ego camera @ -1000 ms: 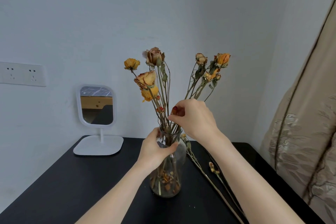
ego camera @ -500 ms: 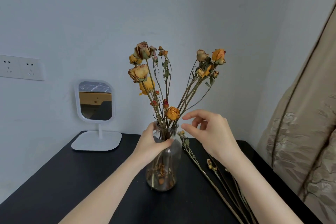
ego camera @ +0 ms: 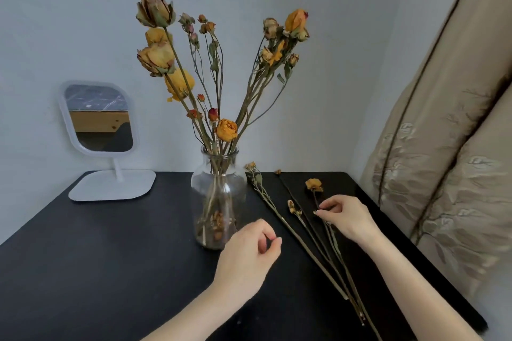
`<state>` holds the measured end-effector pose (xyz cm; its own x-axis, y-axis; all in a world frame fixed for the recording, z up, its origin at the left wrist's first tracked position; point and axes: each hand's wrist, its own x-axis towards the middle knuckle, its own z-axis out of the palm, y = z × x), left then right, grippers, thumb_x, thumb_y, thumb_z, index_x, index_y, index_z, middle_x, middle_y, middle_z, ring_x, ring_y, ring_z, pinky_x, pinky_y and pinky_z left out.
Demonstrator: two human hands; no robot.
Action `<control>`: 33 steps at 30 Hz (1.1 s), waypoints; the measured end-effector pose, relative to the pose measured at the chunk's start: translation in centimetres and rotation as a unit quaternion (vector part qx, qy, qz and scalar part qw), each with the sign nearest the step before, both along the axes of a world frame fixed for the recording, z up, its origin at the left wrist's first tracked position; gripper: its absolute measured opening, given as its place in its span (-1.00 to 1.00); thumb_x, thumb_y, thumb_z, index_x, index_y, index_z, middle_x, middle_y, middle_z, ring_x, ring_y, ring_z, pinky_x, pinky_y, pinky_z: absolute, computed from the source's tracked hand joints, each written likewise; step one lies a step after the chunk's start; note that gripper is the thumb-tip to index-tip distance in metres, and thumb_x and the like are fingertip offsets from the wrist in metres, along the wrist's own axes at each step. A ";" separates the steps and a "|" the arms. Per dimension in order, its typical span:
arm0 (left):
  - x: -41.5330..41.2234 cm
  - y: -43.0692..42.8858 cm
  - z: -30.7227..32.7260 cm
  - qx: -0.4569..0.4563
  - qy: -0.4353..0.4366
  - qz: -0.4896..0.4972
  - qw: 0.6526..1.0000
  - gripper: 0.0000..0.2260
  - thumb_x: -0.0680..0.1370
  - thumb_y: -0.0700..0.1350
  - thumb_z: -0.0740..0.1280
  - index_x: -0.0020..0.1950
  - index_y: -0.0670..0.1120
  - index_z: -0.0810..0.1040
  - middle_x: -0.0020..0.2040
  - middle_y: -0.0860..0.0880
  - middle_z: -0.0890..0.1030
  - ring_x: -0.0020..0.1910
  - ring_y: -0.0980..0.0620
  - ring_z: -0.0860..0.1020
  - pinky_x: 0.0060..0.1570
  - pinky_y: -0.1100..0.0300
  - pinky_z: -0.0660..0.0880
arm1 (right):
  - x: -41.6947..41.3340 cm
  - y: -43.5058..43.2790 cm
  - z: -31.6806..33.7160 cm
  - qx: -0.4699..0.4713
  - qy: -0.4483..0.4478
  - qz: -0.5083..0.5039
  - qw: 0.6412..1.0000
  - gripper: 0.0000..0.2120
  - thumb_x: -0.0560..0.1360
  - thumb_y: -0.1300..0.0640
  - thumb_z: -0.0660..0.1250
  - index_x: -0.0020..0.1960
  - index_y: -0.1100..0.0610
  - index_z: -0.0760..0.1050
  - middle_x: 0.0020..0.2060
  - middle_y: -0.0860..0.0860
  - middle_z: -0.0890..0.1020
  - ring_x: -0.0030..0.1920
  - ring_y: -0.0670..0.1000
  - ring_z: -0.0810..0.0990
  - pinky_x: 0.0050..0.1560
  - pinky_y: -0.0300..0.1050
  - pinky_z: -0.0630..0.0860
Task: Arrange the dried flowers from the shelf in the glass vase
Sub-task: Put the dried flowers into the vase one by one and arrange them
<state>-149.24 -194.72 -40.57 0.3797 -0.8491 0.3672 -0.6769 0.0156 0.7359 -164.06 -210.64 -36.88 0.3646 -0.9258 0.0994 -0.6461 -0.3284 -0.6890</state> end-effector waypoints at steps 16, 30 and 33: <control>-1.0 -12.7 -1.7 0.249 -0.011 0.173 0.953 -0.73 0.53 0.08 0.27 -0.16 -0.11 0.53 -0.16 -0.04 0.57 -0.23 -0.05 0.50 -0.25 0.15 0.41 | 1.4 -3.0 -2.9 0.030 0.170 0.073 0.982 -0.80 0.50 0.05 0.33 0.09 0.10 0.53 -0.13 0.00 0.63 -0.15 -0.07 0.62 0.03 -0.11 0.57; -0.3 -13.6 -2.1 0.269 0.059 0.201 0.940 -0.75 0.52 -0.04 0.29 -0.30 -0.07 0.33 -0.28 -0.01 0.46 -0.23 -0.05 0.50 -0.27 0.15 0.41 | 2.8 -3.7 -3.3 0.074 0.237 0.077 0.966 -0.84 0.47 0.09 0.36 -0.01 0.16 0.55 -0.14 0.06 0.64 -0.11 0.01 0.64 -0.02 -0.10 0.59; 0.0 -13.4 -1.9 0.238 0.118 0.196 0.944 -0.79 0.51 -0.05 0.30 -0.27 -0.07 0.36 -0.22 -0.06 0.55 -0.17 -0.08 0.58 -0.23 0.13 0.48 | 2.9 -3.8 -3.4 0.080 0.204 0.068 0.973 -0.87 0.46 0.08 0.35 -0.09 0.15 0.57 -0.23 0.04 0.64 -0.14 0.00 0.65 -0.05 -0.12 0.59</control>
